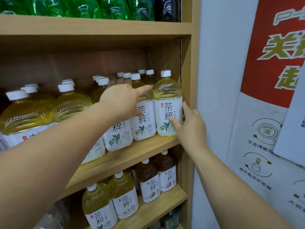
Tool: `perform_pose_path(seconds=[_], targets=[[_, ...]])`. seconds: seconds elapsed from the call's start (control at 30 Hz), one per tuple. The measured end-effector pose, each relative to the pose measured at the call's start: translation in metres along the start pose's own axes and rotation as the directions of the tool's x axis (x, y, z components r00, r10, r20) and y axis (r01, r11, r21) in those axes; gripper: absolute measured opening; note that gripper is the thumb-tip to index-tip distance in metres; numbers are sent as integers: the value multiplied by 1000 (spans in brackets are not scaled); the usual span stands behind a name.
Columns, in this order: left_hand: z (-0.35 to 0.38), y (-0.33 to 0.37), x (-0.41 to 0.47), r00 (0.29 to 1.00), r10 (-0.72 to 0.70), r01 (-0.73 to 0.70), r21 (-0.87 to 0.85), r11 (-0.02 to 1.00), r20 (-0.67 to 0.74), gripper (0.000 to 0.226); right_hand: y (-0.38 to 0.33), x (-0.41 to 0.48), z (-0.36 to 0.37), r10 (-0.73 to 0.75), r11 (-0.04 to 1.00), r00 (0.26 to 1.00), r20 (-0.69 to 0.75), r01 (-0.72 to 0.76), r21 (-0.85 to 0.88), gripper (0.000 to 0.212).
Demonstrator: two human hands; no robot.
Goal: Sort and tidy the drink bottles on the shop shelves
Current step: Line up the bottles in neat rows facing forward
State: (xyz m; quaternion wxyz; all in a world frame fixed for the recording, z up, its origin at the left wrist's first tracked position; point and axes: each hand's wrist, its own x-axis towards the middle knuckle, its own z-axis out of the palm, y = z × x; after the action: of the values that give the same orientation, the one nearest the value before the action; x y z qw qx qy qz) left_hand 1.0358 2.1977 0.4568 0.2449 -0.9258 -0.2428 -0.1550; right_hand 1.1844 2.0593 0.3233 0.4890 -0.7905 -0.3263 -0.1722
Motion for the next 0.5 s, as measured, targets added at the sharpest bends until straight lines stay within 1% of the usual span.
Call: perform_pose_path(seconds=[0.07,0.13,0.2,0.23,0.3,0.37,0.43,0.5], targets=[[3,1,-1,1000,8,-8,33,999,-15,95,-3,0,-1,-36,999,999,-25,36,15,83],[5,2,-3,999,4,0,84,997,-41,94,-7,-6,3,-151,988,987,-58,152,1,80],[8,3,-10,997,3,9,148,989,-83,90,-9,-11,8,-273,960,959,-77,267,-82,76],[11,3,-19,992,9,13,177,984,-123,88,-10,-14,11,-300,949,951,-71,289,-127,76],[19,1,-48,973,29,11,172,985,-229,82,-11,-19,15,-289,945,957,-25,281,-170,78],[32,-6,-83,940,25,8,95,995,-340,75,-11,-22,17,-252,954,967,27,253,-158,82],[47,-16,-119,896,-48,66,25,998,-441,71,-10,-21,18,-240,961,969,52,244,-126,86],[58,-30,-151,846,-142,158,-12,987,-514,71,-9,-17,19,-243,962,967,75,250,-106,89]])
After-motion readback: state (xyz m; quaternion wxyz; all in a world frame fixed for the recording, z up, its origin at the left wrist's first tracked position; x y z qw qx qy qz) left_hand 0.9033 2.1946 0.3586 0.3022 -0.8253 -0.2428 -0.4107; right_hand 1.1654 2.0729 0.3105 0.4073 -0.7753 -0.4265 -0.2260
